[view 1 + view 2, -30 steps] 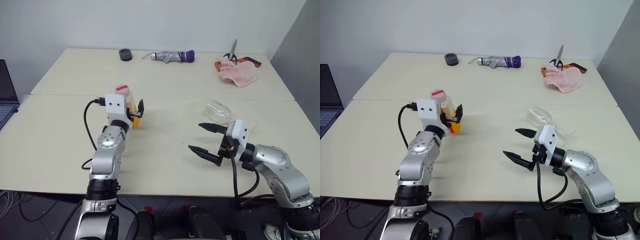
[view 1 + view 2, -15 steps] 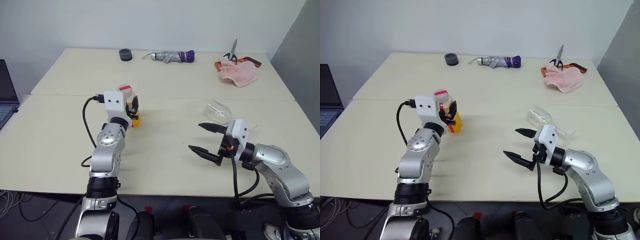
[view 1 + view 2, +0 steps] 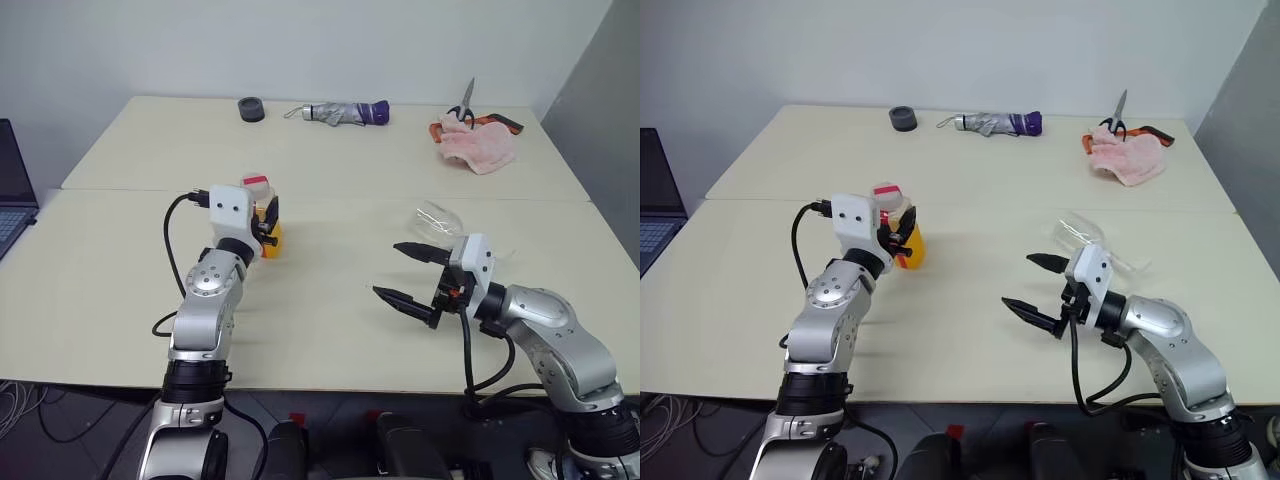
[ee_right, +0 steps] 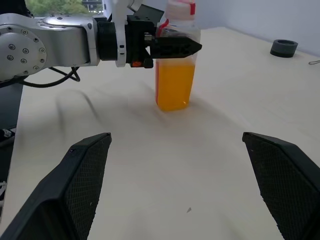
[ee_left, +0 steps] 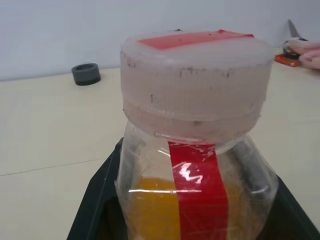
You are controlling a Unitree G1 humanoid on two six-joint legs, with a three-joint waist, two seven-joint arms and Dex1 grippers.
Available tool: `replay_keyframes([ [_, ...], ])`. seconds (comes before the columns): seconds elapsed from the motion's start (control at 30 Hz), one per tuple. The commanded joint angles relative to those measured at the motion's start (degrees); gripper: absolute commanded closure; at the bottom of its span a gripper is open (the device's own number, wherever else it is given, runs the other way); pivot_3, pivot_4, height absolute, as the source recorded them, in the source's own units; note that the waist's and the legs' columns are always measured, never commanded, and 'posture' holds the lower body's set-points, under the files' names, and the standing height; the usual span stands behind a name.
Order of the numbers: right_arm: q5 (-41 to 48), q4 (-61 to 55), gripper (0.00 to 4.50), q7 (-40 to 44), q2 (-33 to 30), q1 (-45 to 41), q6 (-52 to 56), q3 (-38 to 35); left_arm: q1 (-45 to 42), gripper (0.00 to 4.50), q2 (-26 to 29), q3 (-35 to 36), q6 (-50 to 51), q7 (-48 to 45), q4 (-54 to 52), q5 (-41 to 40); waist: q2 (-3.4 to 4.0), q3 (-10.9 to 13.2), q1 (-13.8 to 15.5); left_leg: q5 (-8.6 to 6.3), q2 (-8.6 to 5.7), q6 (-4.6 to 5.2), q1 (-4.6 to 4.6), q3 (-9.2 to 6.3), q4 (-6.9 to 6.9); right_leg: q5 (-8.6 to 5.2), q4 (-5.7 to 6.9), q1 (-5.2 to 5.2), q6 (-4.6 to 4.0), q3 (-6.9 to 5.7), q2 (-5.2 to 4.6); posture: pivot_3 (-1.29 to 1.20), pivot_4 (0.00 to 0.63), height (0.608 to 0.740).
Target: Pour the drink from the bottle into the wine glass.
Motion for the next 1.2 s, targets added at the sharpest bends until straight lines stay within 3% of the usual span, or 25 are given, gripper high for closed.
replay_keyframes([
  [0.03, 1.35, -2.92, 0.0, -1.7, 0.64, 0.22, 0.82, -1.36, 0.29, 2.67, 0.38, -1.44, -0.46, -4.47, -3.3, -2.51, 0.0, 0.0, 0.01, 0.0, 0.0, 0.0, -0.01, -0.01, 0.0, 0.0, 0.0, 0.0, 0.0, 0.0, -0.01, 0.0, 0.15, 0.74],
  [0.5, 0.52, -8.85, 0.0, -11.67, -0.55, 2.63, 7.51, -5.1, -2.74, 2.68, 4.04, -9.35, -2.54, -27.77, -0.87, -8.14, 0.0, 0.0, 0.16, 0.0, -0.05, 0.0, -0.06, -0.04, 0.01, 0.0, -0.03, 0.0, 0.01, -0.04, -0.02, 0.0, 0.15, 0.74],
  [0.73, 10.66, -14.98, 0.0, -12.74, -1.54, 1.32, 15.94, -10.23, -7.46, 2.68, 3.37, -13.03, -5.39, -39.04, 5.12, -9.72, 0.0, 0.0, 0.03, 0.0, -0.08, 0.01, -0.06, -0.04, 0.01, -0.01, -0.02, -0.01, 0.0, -0.05, 0.04, 0.0, 0.15, 0.74],
  [1.2, 10.95, -15.63, 0.0, -18.92, 1.47, -6.17, 19.45, -4.54, -16.06, 2.68, 0.32, -14.31, -11.77, -55.95, 19.2, -11.55, 0.0, 0.0, -0.09, 0.0, -0.09, 0.02, -0.13, -0.04, 0.01, -0.01, -0.05, -0.07, 0.01, -0.05, 0.07, 0.0, 0.15, 0.74],
])
